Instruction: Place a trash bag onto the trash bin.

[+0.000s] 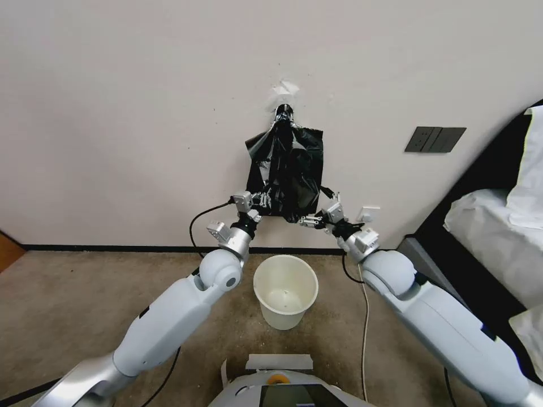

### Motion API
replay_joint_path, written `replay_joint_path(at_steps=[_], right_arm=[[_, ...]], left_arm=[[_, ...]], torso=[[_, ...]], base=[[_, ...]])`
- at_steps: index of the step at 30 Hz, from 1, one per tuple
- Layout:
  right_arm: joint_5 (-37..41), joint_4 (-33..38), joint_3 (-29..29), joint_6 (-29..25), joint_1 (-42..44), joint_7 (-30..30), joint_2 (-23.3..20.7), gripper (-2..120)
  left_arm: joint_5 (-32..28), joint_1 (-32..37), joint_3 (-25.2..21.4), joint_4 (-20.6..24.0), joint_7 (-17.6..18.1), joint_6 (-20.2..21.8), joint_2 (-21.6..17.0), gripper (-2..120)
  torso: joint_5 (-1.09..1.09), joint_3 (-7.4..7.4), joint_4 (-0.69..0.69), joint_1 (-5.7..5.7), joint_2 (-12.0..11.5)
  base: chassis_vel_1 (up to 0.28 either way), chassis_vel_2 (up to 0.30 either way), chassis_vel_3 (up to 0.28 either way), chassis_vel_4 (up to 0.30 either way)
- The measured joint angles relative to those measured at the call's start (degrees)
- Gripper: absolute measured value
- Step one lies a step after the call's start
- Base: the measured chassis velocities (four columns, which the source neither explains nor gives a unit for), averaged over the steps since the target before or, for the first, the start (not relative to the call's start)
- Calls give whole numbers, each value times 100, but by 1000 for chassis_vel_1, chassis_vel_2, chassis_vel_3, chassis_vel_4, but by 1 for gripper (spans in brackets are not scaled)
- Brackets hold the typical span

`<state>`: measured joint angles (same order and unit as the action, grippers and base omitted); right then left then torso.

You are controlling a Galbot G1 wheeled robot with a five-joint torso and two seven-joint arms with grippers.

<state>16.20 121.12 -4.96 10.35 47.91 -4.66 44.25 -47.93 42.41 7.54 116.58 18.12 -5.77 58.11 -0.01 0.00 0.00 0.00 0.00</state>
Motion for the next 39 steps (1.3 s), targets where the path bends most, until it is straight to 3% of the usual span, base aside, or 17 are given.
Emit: replay_joint_path(at_steps=[6,10,18,27,39], right_arm=[[-448,-24,2,0,34,3,-6,45],[-682,-37,-53,13,112,-50,-10,25],[-675,101,-305,-7,444,-127,-30,0],[-346,488,-782,-547,1168,149,-44,0],[-254,1062,-1307,-832,2362,379,65,0]], left_arm=[[3,32,11,62,-4,8,-51,0],[4,118,-12,130,-4,21,-54,0],[39,229,-75,222,-10,29,-131,0],[126,636,-298,485,-30,18,-329,0],[164,1068,-606,864,-48,14,-610,0]], torso=[[1,0,0,0,0],[0,0,-1,0,0],[1,0,0,0,0],[1,0,0,0,0],[1,0,0,0,0]], base=[[0,0,0,0],[0,0,0,0],[0,0,0,0],[0,0,0,0],[0,0,0,0]])
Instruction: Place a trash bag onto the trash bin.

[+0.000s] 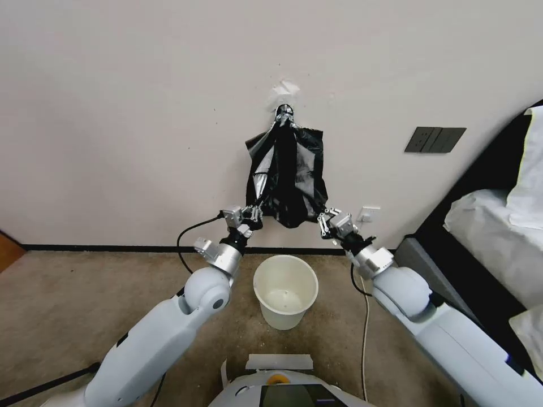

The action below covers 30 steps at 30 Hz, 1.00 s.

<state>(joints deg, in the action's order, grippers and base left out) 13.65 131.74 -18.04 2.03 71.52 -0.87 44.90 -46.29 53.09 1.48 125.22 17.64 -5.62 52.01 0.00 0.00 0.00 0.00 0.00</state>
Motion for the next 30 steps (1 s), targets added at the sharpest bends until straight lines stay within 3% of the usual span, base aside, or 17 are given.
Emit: replay_joint_path(at_steps=[8,19,30], right_arm=[[1,375,-354,-3,642,41,77,0],[464,1027,-698,228,1105,-125,263,0],[879,1173,-1034,422,1588,-273,369,0]], left_arm=[[282,658,-199,285,-110,-26,-112,0],[264,1063,-575,936,-129,-29,-391,0],[250,1309,-626,1184,-138,-11,-417,0]], torso=[[-1,0,1,0,0],[0,0,0,1,0],[0,0,0,1,0]], base=[[0,0,0,0],[0,0,0,0],[0,0,0,0]])
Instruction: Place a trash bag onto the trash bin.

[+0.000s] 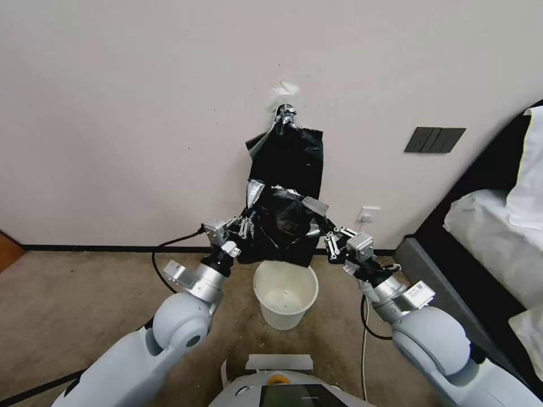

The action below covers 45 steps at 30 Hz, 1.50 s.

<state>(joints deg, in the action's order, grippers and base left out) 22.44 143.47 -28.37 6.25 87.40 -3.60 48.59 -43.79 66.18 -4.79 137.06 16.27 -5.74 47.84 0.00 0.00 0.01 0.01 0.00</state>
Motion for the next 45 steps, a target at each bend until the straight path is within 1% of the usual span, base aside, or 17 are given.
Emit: replay_joint_path(at_steps=[3,6,7,10,12,14,15,18,20,23,28,30,31,34,38,41,45], right_arm=[[-101,-1,-53,-36,218,5,100,0],[-374,-7,-213,-204,595,70,196,0],[-374,-7,-213,-204,595,70,196,0],[-448,-12,-339,-254,887,93,258,0],[-458,-12,-343,-252,944,95,280,0],[-548,-16,-221,-250,1076,109,424,0],[-548,-16,-221,-250,1076,109,424,0],[-748,-230,56,-326,1161,124,729,0],[-764,-314,115,-341,1163,123,797,0],[-758,-744,346,-421,1141,23,1016,0],[-729,-1064,535,-483,1130,-78,1212,0],[-714,-1312,715,-513,1111,-166,1391,0],[-714,-1312,715,-513,1111,-166,1391,0],[-726,-1526,913,-539,1106,-272,1569,0],[-701,-1613,1010,-540,1099,-349,1655,0],[-590,-1735,1220,-510,1097,-504,1827,0],[-584,-1784,1302,-498,1104,-627,1935,0]], left_arm=[[35,31,115,-94,0,19,117,0],[126,45,362,-273,18,79,314,0],[126,45,362,-273,18,79,314,0],[277,37,646,-415,32,137,466,0],[310,39,686,-446,32,146,501,0],[413,112,757,-601,31,152,611,0],[413,112,757,-601,31,152,611,0],[488,288,750,-823,34,140,687,0],[513,335,739,-890,41,138,698,0],[642,550,653,-1107,66,130,712,0],[734,773,570,-1226,62,97,712,0],[847,1015,552,-1353,58,62,735,0],[847,1015,552,-1353,58,62,735,0],[1027,1308,555,-1499,70,56,830,0],[1089,1436,568,-1586,102,77,908,0],[1168,1572,583,-1707,190,122,1028,0],[1208,1658,529,-1705,229,133,1027,0]], torso=[[1,0,-1,0,0],[0,0,-1,0,0],[0,0,-1,0,0],[0,0,-1,-1,0],[0,0,-1,0,0],[0,0,-2,0,0],[0,0,-2,0,0],[0,0,-1,0,0],[0,0,0,0,0],[0,0,0,-1,0],[0,0,-1,-1,0],[-1,0,0,0,0],[-1,0,0,0,0],[-1,0,0,-1,0],[-1,0,0,-1,0],[-1,0,-1,0,0],[-1,0,-1,0,0]], base=[[0,0,0,0],[0,0,0,0],[0,0,0,0],[0,0,0,0],[0,0,0,0],[0,0,0,0],[0,0,0,0],[0,0,0,0],[0,0,0,0],[0,0,0,0],[0,0,0,0],[0,0,0,0],[0,0,0,0],[0,0,0,0],[0,0,0,0],[0,0,0,0],[0,0,0,0]])
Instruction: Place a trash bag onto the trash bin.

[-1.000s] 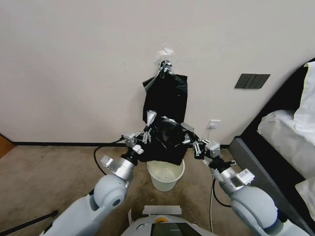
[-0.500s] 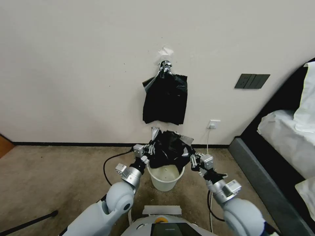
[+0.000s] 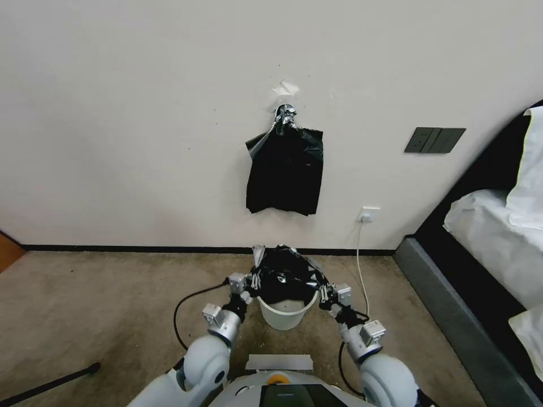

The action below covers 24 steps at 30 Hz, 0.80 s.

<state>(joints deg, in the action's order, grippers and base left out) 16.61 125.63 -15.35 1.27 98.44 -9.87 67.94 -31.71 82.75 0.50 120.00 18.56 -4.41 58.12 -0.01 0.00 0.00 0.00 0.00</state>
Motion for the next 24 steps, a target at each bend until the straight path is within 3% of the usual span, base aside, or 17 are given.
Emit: replay_joint_path(at_steps=[8,14,20,24], right_arm=[[-57,57,-1,108,265,-597,205,0],[1,237,109,515,511,-1120,295,0],[1166,485,273,1122,490,-1810,381,0],[1519,543,280,1360,453,-2059,387,0]], left_arm=[[251,479,-36,143,175,49,-42,0],[281,751,-45,349,394,347,-88,0],[195,1023,-71,566,675,861,-211,0],[-8,1098,-85,665,803,1115,-245,0]], torso=[[1,0,1,0,0],[0,0,0,0,0],[0,0,1,0,0],[1,0,0,0,0]], base=[[0,0,0,0],[0,0,0,0],[0,0,0,0],[0,0,0,0]])
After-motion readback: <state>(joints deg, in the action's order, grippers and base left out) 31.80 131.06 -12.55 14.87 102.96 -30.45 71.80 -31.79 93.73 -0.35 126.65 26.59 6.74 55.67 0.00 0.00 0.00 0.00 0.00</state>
